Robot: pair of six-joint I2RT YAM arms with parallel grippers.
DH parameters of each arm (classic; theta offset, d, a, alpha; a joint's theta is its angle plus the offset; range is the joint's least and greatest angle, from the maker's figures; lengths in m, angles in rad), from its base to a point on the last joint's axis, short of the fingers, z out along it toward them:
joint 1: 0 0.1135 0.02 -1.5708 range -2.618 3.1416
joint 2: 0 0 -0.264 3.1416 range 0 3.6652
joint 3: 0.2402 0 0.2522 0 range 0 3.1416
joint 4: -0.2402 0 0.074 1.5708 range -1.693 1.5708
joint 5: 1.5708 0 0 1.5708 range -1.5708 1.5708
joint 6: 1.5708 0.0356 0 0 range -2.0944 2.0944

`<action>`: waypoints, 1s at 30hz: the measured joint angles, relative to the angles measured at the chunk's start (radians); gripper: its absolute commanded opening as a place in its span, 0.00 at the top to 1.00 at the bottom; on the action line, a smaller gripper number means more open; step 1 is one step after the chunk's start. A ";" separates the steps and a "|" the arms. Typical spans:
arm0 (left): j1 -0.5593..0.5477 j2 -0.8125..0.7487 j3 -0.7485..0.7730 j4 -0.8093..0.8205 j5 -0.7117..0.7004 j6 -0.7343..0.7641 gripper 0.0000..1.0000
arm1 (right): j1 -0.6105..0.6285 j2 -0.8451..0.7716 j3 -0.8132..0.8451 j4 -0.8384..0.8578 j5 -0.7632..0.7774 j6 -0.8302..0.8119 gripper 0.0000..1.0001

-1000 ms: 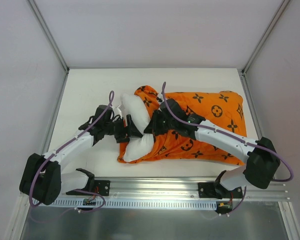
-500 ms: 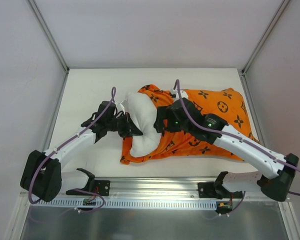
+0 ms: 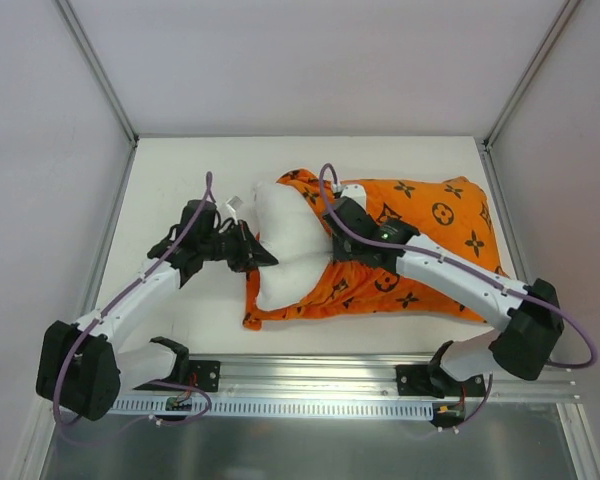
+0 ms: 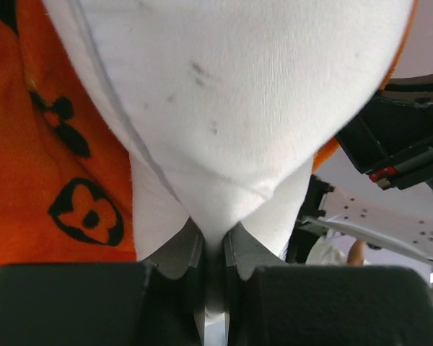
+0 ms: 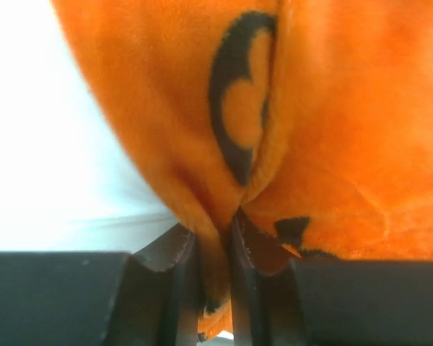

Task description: Remove the pillowcase from the pillow

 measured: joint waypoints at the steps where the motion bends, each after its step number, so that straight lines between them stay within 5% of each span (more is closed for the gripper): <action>1: 0.039 -0.016 0.000 0.000 0.026 -0.011 1.00 | -0.016 -0.023 -0.014 0.025 -0.009 0.002 0.82; 7: 0.209 -0.106 0.009 -0.011 0.161 -0.032 1.00 | -0.231 -0.228 -0.149 0.135 -0.078 -0.002 0.99; 22: 0.394 -0.111 0.204 -0.147 0.313 0.011 1.00 | -0.431 -0.436 -0.234 0.089 -0.108 -0.003 0.99; 24: 0.428 -0.121 0.235 -0.154 0.342 0.019 1.00 | -0.448 -0.475 -0.233 0.079 -0.152 -0.004 0.83; 25: 0.439 -0.126 0.246 -0.156 0.352 0.022 1.00 | -0.448 -0.484 -0.233 0.077 -0.174 -0.005 0.41; 26: 0.450 -0.131 0.251 -0.159 0.356 0.025 1.00 | -0.448 -0.488 -0.233 0.074 -0.201 -0.010 0.25; 29: 0.490 -0.133 0.251 -0.175 0.352 0.039 1.00 | -0.451 -0.471 -0.227 0.037 -0.233 -0.055 0.01; 30: 0.510 -0.132 0.246 -0.180 0.350 0.044 1.00 | -0.453 -0.455 -0.219 0.018 -0.238 -0.070 0.03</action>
